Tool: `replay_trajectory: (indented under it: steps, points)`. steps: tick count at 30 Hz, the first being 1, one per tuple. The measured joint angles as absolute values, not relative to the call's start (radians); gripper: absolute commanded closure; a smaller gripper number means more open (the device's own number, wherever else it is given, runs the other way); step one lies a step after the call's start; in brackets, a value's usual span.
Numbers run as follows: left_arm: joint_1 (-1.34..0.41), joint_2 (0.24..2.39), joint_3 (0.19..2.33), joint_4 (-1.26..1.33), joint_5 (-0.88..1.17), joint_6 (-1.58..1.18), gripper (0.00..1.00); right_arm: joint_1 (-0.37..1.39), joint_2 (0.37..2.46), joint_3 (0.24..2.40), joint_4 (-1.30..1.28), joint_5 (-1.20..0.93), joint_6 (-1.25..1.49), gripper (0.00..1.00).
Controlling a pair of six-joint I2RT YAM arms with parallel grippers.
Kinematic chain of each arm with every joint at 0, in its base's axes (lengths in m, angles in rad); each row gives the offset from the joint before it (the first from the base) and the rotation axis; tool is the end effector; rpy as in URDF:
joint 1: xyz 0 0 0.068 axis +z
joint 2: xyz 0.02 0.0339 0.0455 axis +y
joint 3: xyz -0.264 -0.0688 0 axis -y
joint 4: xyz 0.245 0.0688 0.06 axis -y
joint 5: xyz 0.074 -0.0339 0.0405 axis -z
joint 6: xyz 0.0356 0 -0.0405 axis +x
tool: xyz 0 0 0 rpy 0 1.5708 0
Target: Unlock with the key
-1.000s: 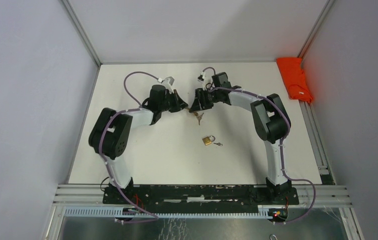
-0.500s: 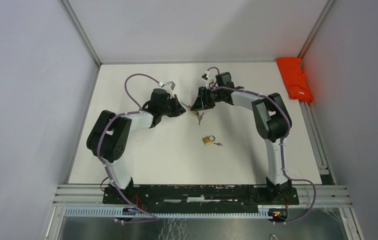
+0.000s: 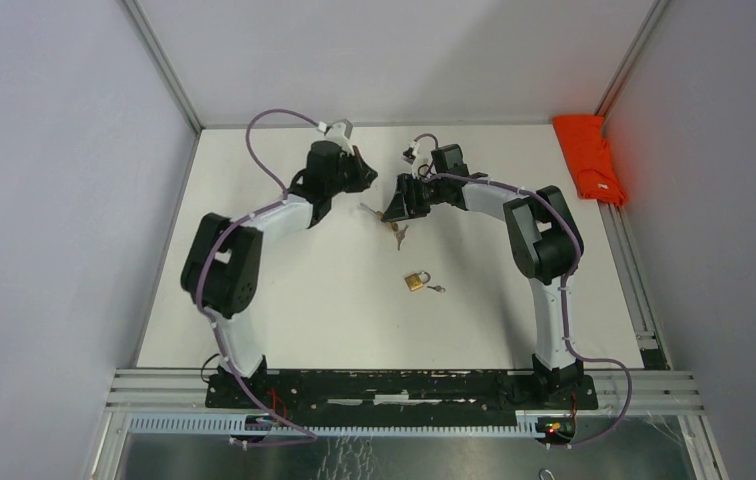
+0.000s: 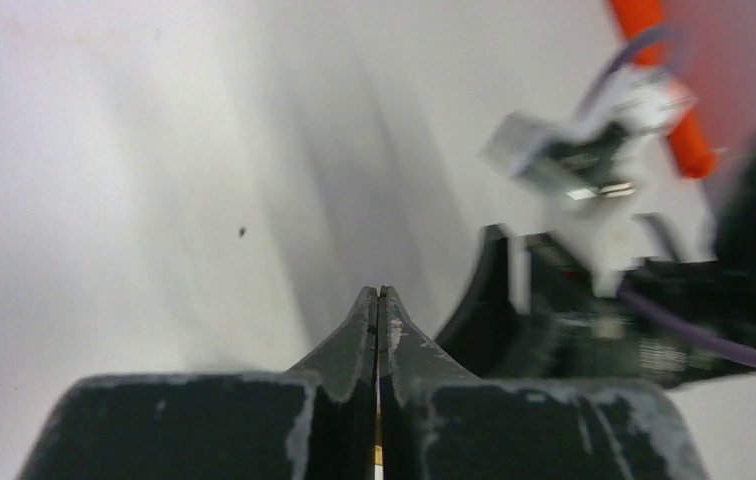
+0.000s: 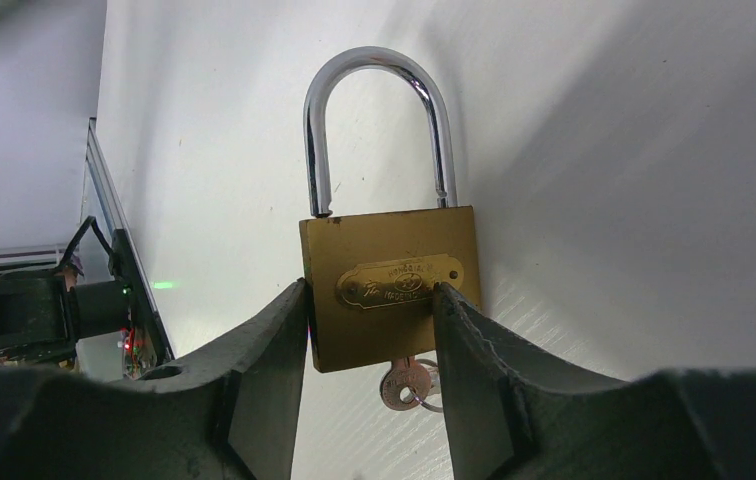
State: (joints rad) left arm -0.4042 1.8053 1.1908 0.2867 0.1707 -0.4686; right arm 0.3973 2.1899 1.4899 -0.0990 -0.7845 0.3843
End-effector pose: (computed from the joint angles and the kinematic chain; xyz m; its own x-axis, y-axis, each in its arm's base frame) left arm 0.3832 -0.1705 0.2429 -0.5059 -0.2677 -0.8200 0.3440 0.8091 -0.4764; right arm 0.4222 0.2044 0.1455 -0.8856 -0.0839 -0.4567 -0.4273 0.5322 0.7308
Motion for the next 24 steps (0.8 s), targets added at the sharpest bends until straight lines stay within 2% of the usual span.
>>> replay_trajectory:
  steps: [7, 13, 16, 21, 24]
  points:
    - [-0.424, 1.974, 1.121, 0.202, 0.132, -0.469, 0.98, 0.397, 2.190, 1.490, -0.099, -0.786, 0.378, 0.48]
    - [-0.465, 1.881, 0.977, 0.211, 0.093, -0.468, 0.98, 0.396, 2.191, 1.490, -0.094, -0.790, 0.381, 0.49]
    - [-0.489, 1.806, 0.918, 0.189, 0.056, -0.462, 0.98, 0.396, 2.193, 1.490, -0.087, -0.794, 0.390, 0.42]
    - [-0.497, 1.781, 0.901, 0.125, 0.017, -0.442, 0.98, 0.385, 2.195, 1.475, -0.072, -0.782, 0.430, 0.38]
    - [-0.495, 1.786, 0.905, 0.114, 0.009, -0.431, 0.98, 0.367, 2.196, 1.488, -0.094, -0.757, 0.433, 0.38]
